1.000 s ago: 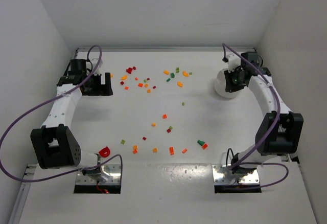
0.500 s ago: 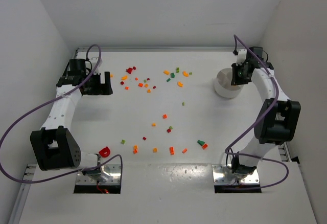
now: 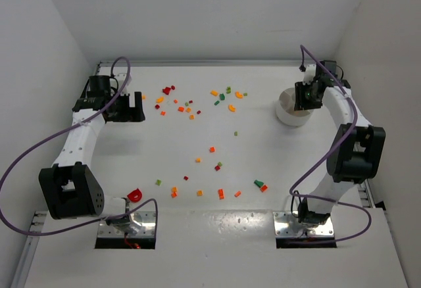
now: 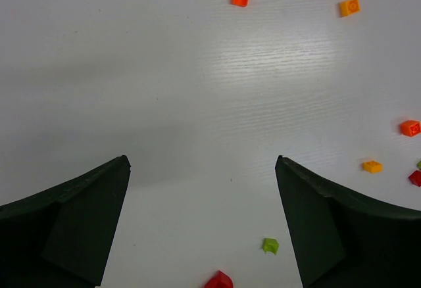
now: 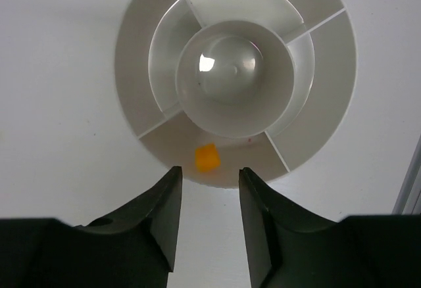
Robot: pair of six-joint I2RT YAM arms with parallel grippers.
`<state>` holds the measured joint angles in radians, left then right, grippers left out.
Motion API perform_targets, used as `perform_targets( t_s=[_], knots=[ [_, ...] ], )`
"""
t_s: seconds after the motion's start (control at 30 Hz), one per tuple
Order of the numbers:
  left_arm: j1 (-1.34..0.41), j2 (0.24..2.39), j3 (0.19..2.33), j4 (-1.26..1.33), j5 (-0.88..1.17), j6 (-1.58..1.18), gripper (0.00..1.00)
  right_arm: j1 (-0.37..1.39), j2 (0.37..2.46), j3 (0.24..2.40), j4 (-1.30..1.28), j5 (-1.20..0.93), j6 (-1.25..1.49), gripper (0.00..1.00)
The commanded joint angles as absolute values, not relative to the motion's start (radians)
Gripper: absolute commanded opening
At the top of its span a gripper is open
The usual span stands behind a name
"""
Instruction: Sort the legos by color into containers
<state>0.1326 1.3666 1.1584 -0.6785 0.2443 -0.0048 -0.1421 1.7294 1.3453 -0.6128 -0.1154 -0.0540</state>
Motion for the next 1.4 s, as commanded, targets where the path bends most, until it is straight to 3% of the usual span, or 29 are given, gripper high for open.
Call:
perform_targets(
  t_s=[0.0, 0.17, 0.4, 0.5, 0.67, 0.87, 0.9, 1.03, 1.2, 1.37],
  knots=[
    [0.144, 1.353, 1.161, -0.649, 0.258, -0.012, 0.99, -0.147, 1.724, 1.382, -0.589, -0.114, -0.043, 0.45],
    [0.144, 1.353, 1.161, -0.649, 0.258, -0.021, 0.99, -0.147, 1.691, 1.382, -0.58, -0.114, -0.055, 0.46],
    [0.144, 1.344, 1.161, -0.649, 0.268, -0.021, 0.99, -0.088, 1.505, 1.325, -0.74, -0.465, -0.334, 0.36],
    [0.144, 1.353, 1.161, -0.649, 0.278, -0.031, 0.99, 0.014, 1.465, 1.266, -0.877, -0.506, -0.494, 0.36],
    [0.153, 1.342, 1.143, -0.629, 0.291, -0.031, 0.99, 0.279, 1.388, 1.099, -0.876, -0.497, -0.572, 0.42],
    [0.153, 1.279, 1.098, -0.595, 0.319, 0.003, 0.99, 0.539, 1.448, 1.121, -0.859, -0.488, -0.583, 0.48],
    [0.153, 1.279, 1.098, -0.595, 0.319, 0.014, 0.99, 0.572, 1.469, 1.135, -0.845, -0.474, -0.583, 0.55],
    [0.153, 1.289, 1.117, -0.618, 0.328, 0.014, 0.99, 0.734, 1.519, 1.164, -0.845, -0.474, -0.613, 0.66],
    [0.153, 1.289, 1.117, -0.627, 0.319, 0.014, 0.99, 0.949, 1.555, 1.148, -0.807, -0.463, -0.614, 0.62],
    [0.153, 1.298, 1.126, -0.627, 0.308, 0.005, 0.99, 1.057, 1.583, 1.092, -0.683, -0.373, -0.588, 0.55]
  ],
)
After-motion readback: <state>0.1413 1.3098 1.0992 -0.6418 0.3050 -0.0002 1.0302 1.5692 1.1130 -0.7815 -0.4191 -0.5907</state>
